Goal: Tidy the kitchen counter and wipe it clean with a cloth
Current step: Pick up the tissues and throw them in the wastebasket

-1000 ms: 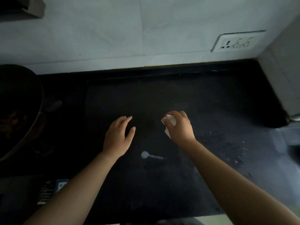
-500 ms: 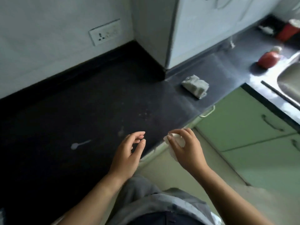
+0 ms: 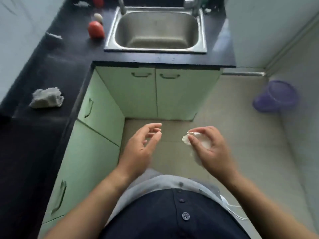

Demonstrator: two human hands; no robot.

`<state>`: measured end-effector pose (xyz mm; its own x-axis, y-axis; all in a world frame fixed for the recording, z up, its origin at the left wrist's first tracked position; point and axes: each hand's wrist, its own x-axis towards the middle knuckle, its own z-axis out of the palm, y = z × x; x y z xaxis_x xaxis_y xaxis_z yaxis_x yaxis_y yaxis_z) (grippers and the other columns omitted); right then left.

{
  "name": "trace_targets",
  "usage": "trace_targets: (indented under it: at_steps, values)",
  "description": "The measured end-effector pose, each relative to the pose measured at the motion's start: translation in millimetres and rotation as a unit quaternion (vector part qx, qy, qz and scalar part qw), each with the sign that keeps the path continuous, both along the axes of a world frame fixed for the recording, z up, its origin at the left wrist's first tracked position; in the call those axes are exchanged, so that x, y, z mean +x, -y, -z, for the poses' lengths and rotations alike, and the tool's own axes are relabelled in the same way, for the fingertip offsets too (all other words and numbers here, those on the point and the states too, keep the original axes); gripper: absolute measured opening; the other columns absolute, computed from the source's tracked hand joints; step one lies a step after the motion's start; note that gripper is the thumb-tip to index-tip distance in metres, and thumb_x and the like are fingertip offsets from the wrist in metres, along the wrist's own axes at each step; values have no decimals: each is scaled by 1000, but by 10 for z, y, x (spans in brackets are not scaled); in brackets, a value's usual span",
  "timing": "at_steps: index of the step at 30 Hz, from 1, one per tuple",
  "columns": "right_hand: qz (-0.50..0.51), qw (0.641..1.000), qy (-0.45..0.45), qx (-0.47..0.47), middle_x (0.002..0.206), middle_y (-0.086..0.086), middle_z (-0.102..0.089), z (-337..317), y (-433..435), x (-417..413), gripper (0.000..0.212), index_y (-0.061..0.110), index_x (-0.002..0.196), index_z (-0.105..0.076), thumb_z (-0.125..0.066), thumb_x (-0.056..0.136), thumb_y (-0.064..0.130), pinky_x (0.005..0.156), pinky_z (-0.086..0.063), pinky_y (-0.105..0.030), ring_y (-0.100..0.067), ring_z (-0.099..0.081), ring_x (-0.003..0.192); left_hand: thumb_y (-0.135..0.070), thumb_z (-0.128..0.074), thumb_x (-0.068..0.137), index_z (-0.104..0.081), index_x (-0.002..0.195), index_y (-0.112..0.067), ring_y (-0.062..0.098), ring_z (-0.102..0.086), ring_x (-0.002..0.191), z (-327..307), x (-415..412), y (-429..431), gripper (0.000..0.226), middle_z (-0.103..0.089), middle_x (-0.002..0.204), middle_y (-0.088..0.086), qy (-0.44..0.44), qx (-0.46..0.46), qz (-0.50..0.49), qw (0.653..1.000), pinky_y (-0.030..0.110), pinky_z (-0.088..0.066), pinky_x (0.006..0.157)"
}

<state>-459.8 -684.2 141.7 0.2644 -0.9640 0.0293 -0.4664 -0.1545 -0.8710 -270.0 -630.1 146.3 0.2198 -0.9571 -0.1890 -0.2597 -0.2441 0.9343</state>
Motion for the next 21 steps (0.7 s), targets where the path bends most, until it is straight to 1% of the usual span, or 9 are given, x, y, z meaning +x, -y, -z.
trace_targets:
  at_steps: [2, 3, 7, 10, 14, 18, 21]
  values:
    - [72, 997, 4, 32, 91, 9, -61, 29, -98, -376, 6, 26, 86, -64, -64, 84, 31, 74, -38, -7, -1, -57, 86, -52, -45, 78, -59, 106, -37, 2, -57, 97, 6, -289, 196, 35, -64, 104, -13, 10, 9, 77, 997, 28, -44, 87]
    - [110, 993, 10, 50, 91, 8, -61, 49, -155, -526, 4, 26, 86, -65, -65, 85, 30, 72, -38, -7, -1, -57, 85, -52, -44, 79, -59, 106, -36, 2, -57, 97, 11, -428, 282, 35, -64, 104, -13, 15, 14, 114, 993, 27, -44, 87]
    - [255, 961, 34, 100, 91, 10, -61, 143, -337, -1026, 0, 29, 84, -64, -64, 84, 29, 71, -39, -7, 1, -57, 85, -37, -47, 86, -59, 108, -30, 2, -58, 94, 69, -990, 619, 27, -65, 104, -8, 15, 46, 256, 965, 12, -42, 79]
    - [351, 928, 38, 118, 91, 10, -61, 199, -316, -1342, 1, 29, 83, -64, -64, 84, 28, 72, -37, -4, 3, -55, 87, -36, -46, 86, -59, 107, -33, 2, -58, 96, 153, -1351, 956, 24, -65, 103, -12, 20, 75, 343, 936, 13, -42, 80]
    - [429, 894, 21, 127, 92, 9, -62, 304, -36, -1800, 1, 28, 85, -65, -65, 84, 28, 75, -36, -4, 3, -55, 89, -38, -46, 87, -59, 105, -37, 1, -59, 98, 305, -1877, 1534, 23, -65, 104, -14, 27, 95, 412, 906, 12, -42, 80]
    - [467, 873, -3, 144, 94, 11, -61, 384, 436, -2320, 3, 27, 86, -65, -65, 84, 28, 76, -34, -2, 6, -53, 92, -40, -45, 86, -59, 104, -38, -1, -58, 99, 439, -2485, 2209, 23, -66, 104, -15, 18, 111, 449, 887, 11, -41, 80]
    - [493, 855, -5, 161, 94, 13, -61, 289, 817, -2733, 2, 30, 86, -65, -64, 84, 32, 75, -35, -3, 5, -53, 92, -38, -46, 91, -58, 106, -36, -1, -58, 99, 408, -2935, 2734, 20, -65, 105, -15, 13, 120, 476, 871, 7, -39, 77]
